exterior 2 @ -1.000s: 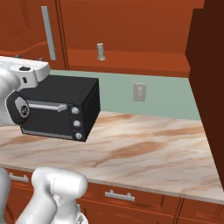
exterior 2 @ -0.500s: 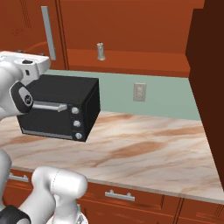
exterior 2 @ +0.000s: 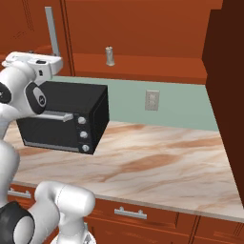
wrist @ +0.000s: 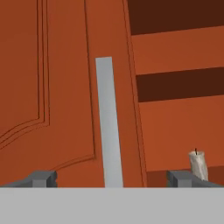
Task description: Get the candle and the beer from the cabinet and move them to the dining counter.
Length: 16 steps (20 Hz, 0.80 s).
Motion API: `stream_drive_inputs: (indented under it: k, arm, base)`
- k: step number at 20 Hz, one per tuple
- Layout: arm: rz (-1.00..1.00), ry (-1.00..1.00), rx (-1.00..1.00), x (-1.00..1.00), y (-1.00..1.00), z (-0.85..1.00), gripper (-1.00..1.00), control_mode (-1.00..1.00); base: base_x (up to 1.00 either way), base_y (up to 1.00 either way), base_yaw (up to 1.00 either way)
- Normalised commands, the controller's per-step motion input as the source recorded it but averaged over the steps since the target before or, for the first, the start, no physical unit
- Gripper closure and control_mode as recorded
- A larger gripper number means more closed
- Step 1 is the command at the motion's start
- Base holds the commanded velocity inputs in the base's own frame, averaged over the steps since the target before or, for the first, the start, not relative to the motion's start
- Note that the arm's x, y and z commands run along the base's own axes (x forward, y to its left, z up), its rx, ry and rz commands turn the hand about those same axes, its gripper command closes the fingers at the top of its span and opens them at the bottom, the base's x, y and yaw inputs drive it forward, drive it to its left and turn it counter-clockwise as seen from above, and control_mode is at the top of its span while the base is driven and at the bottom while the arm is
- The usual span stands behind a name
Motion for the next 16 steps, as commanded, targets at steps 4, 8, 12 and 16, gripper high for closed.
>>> stream_drive_inputs:
  k: [4,8,12,16]
  arm:
    - [0.03,-0.01,0.00,0.36,0.00,0.00,-1.00,-1.00]
    - [0.02,0.00,0.00,0.41,0.03,0.00,-1.00,-1.00]
    - [0.01,0.00,0.00,0.37,0.05,0.00,-1.00,-1.00]
    - [0.01,0.00,0.00,0.34,0.00,0.00,-1.00,-1.00]
  base:
    - [0.00,0.00,0.00]
    - [0.00,0.00,0.00]
    - [0.00,0.00,0.00]
    - [0.00,0.00,0.00]
